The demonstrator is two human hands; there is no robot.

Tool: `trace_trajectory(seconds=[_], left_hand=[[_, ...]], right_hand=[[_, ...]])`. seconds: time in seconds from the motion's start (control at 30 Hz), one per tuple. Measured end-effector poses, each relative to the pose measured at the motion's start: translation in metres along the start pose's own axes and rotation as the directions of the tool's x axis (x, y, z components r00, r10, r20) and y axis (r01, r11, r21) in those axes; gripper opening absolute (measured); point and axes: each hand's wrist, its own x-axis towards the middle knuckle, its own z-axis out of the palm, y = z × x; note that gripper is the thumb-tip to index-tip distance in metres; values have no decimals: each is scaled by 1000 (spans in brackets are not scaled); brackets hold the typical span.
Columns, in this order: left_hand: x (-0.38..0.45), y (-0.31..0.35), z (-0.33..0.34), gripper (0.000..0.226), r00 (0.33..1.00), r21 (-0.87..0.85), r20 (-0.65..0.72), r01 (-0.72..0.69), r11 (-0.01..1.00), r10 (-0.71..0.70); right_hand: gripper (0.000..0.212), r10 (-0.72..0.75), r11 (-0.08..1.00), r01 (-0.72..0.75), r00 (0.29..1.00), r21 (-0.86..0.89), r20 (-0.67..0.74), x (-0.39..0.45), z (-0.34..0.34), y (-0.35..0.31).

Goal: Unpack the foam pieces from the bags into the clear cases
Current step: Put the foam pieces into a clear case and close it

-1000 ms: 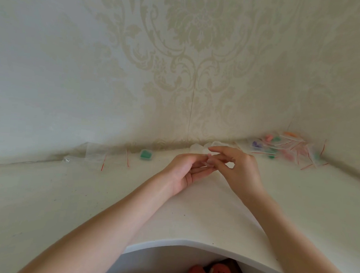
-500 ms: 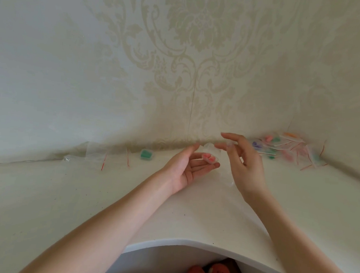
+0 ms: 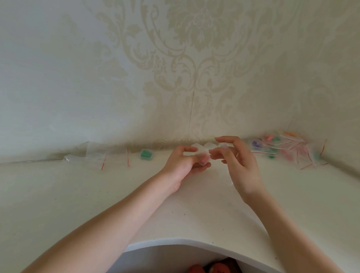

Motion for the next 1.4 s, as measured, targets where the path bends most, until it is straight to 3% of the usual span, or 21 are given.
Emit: trace_trajectory(seconds=[0.03, 0.07, 0.1, 0.13, 0.2, 0.33, 0.4, 0.43, 0.6, 0.77, 0.9, 1.07, 1.17, 1.23, 1.3, 1.4], left_hand=[[1, 2, -4, 22, 989, 174, -112, -79, 982, 99], [2, 6, -10, 19, 937, 432, -199, -178, 884, 286], [2, 12, -19, 12, 846, 654, -221, -241, 718, 485], [2, 19, -30, 11, 749, 780, -210, -260, 569, 629], [4, 35, -57, 19, 661, 873, -240, -174, 456, 711], [1, 48, -114, 24, 648, 859, -420, 57, 509, 635], [-4, 49, -122, 19, 682, 762, -480, 12, 648, 552], [-3, 46, -122, 11, 714, 712, -480, -21, 702, 509], [8, 23, -109, 11, 900, 730, -279, -27, 683, 334], [5, 20, -105, 14, 868, 859, -295, 57, 510, 399], [7, 15, -98, 7, 781, 904, -256, -15, 428, 570], [7, 9, -80, 7, 731, 962, -50, -148, 229, 680], [1, 2, -60, 4, 701, 934, 172, -338, 111, 692], [-4, -4, -39, 24, 716, 890, 348, -455, 27, 606], [-5, -11, -15, 52, 767, 848, 506, -525, -68, 395], [7, -20, 12, 69, 805, 822, 566, -539, -182, 176]], right_hand=[[20, 7, 1000, -8, 1000, -18, -25, 0, 0, 2], [19, 13, 1000, -15, 999, -25, -48, 1, -1, 4], [19, 20, 999, -21, 998, -25, -63, 1, -1, 5], [20, 26, 999, -28, 997, -29, -68, 2, -2, 6], [20, 34, 997, -38, 997, -65, -63, 2, -1, 8], [16, 22, 988, -25, 1000, -151, -22, 1, 3, 10], [14, 20, 986, -22, 1000, -164, -13, 0, 3, 10], [14, 19, 986, -21, 1000, -168, -10, 0, 3, 10], [15, 17, 983, -22, 999, -180, -27, -1, -1, 12], [15, 11, 979, -16, 1000, -205, -26, 1, 0, 16], [16, 1, 966, -3, 1000, -260, -9, 2, -2, 22], [18, 36, 898, -56, 998, -436, -55, 9, -9, 39], [21, 100, 851, -114, 993, -512, -56, 11, -14, 49], [20, 110, 861, -100, 994, -499, -9, 11, -11, 51], [17, 76, 881, -70, 997, -468, -6, 12, -7, 50], [20, 26, 918, -95, 983, -386, -181, 17, -14, 47]])
